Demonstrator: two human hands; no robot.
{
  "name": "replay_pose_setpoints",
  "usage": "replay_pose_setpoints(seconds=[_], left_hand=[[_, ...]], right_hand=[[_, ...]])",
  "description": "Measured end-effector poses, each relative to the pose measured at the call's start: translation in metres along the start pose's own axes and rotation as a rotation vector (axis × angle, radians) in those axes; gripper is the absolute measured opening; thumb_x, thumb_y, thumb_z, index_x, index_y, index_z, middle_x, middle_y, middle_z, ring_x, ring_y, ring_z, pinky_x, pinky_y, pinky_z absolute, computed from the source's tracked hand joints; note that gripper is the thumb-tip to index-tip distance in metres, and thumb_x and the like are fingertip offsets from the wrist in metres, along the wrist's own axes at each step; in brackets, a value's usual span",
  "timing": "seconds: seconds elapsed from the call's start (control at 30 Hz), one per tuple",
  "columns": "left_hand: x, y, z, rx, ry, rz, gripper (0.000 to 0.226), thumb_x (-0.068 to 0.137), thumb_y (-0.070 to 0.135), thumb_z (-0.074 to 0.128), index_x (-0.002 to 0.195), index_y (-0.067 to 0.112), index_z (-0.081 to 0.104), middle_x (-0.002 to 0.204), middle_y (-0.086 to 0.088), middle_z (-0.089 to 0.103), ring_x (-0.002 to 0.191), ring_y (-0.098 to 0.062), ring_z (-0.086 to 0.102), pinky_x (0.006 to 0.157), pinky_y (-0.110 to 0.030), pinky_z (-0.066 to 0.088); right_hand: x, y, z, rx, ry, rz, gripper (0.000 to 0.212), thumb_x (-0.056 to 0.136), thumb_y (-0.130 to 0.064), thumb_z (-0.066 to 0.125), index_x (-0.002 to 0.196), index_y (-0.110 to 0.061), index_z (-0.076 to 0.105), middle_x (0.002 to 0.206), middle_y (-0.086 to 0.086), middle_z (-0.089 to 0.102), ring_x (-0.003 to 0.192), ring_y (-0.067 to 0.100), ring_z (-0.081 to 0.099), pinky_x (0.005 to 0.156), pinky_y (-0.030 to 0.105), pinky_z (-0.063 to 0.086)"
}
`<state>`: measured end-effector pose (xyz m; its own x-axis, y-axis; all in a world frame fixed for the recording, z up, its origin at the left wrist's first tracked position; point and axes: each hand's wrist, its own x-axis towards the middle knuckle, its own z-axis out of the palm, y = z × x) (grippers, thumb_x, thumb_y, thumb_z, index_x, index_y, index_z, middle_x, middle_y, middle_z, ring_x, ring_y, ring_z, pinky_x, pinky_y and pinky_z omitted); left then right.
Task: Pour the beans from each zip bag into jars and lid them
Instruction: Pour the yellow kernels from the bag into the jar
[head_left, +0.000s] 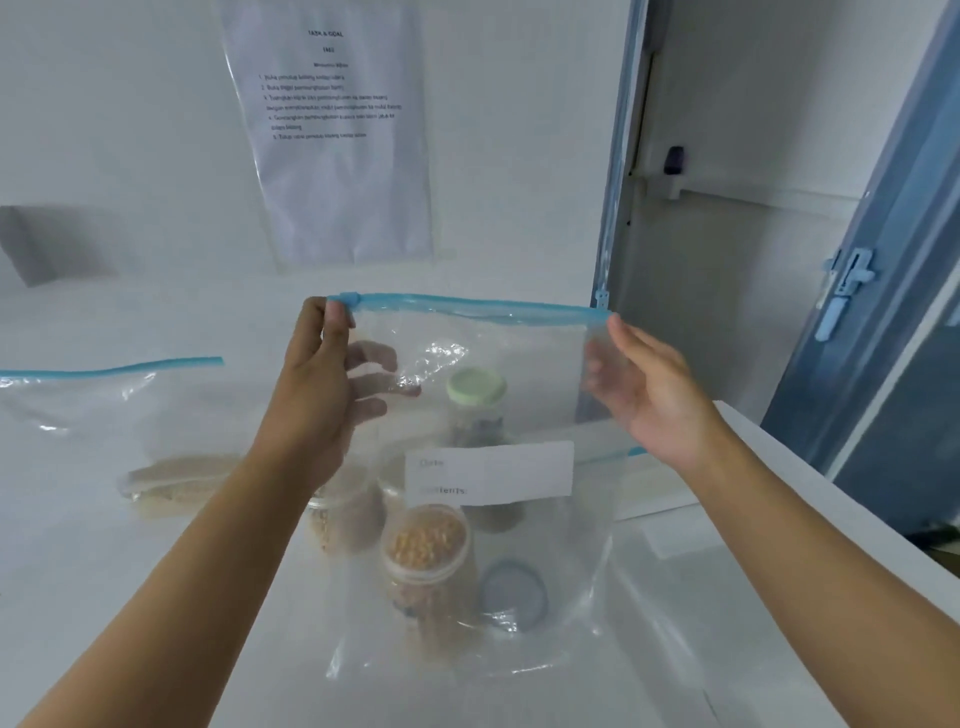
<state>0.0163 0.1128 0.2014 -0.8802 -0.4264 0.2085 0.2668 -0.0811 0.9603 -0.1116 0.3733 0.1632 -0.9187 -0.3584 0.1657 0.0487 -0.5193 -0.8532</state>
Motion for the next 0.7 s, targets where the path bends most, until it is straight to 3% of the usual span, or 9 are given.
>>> replay_pose_setpoints(seconds=[0.1, 0.17, 0.3, 0.43, 0.53, 0.6, 0.7], left_hand=[[0.014, -0.009, 0.02, -0.09, 0.016, -0.042, 0.028, 0.111, 0.047, 0.031, 0.094, 0.027, 0.043, 0.07, 0.0, 0.062, 0.069, -0.029, 0.076, 0.045, -0.023, 0.033], [0.021, -0.017, 0.035, -0.15, 0.016, -0.068, 0.028, 0.111, 0.046, 0.031, 0.096, 0.027, 0.043, 0.074, -0.001, 0.061, 0.078, -0.032, 0.077, 0.045, -0.022, 0.035], [0.026, -0.033, 0.071, -0.26, -0.009, -0.14, 0.033, 0.11, 0.048, 0.034, 0.111, 0.018, 0.048, 0.088, -0.012, 0.065, 0.091, -0.039, 0.076, 0.072, -0.035, 0.062], [0.028, -0.051, 0.106, -0.175, -0.175, -0.125, 0.057, 0.103, 0.055, 0.039, 0.133, 0.009, 0.054, 0.109, -0.017, 0.074, 0.11, -0.039, 0.071, 0.097, -0.05, 0.057], [0.021, -0.07, 0.127, -0.059, -0.306, -0.102, 0.063, 0.09, 0.054, 0.064, 0.142, 0.022, 0.05, 0.125, -0.017, 0.071, 0.118, -0.038, 0.068, 0.096, -0.054, 0.055], [0.012, -0.086, 0.143, -0.036, -0.352, -0.164, 0.077, 0.073, 0.057, 0.084, 0.139, 0.036, 0.051, 0.124, -0.022, 0.069, 0.109, -0.037, 0.071, 0.086, -0.052, 0.059], [-0.004, -0.108, 0.172, -0.019, -0.399, -0.309, 0.082, 0.057, 0.058, 0.095, 0.128, 0.053, 0.054, 0.114, -0.026, 0.07, 0.09, -0.04, 0.074, 0.078, -0.053, 0.06]], right_hand=[[0.007, -0.005, -0.017, -0.136, -0.127, 0.13, 0.037, 0.087, -0.028, 0.068, 0.119, -0.01, 0.067, 0.095, 0.007, 0.072, 0.079, 0.017, 0.068, 0.068, 0.031, 0.054], [0.009, -0.002, -0.03, -0.266, -0.119, 0.156, 0.032, 0.09, -0.026, 0.067, 0.118, -0.011, 0.066, 0.092, 0.009, 0.071, 0.076, 0.02, 0.066, 0.064, 0.031, 0.052], [0.013, 0.002, -0.063, -0.382, -0.008, 0.031, 0.015, 0.095, -0.026, 0.065, 0.101, -0.013, 0.062, 0.077, 0.007, 0.062, 0.057, 0.02, 0.056, 0.048, 0.027, 0.044], [0.026, -0.014, -0.101, -0.414, 0.025, -0.006, 0.011, 0.101, -0.026, 0.061, 0.097, -0.016, 0.062, 0.075, 0.008, 0.062, 0.054, 0.018, 0.055, 0.041, 0.025, 0.041], [0.037, -0.032, -0.136, -0.422, 0.014, 0.023, 0.014, 0.103, -0.028, 0.057, 0.096, -0.016, 0.061, 0.072, 0.007, 0.063, 0.05, 0.018, 0.055, 0.039, 0.024, 0.038], [0.041, -0.045, -0.162, -0.439, 0.016, 0.072, 0.016, 0.104, -0.027, 0.056, 0.096, -0.014, 0.06, 0.069, 0.006, 0.062, 0.048, 0.017, 0.054, 0.038, 0.025, 0.037], [0.044, -0.062, -0.202, -0.467, 0.018, 0.138, 0.017, 0.105, -0.024, 0.055, 0.092, -0.013, 0.058, 0.062, 0.003, 0.058, 0.045, 0.016, 0.05, 0.036, 0.024, 0.034]])
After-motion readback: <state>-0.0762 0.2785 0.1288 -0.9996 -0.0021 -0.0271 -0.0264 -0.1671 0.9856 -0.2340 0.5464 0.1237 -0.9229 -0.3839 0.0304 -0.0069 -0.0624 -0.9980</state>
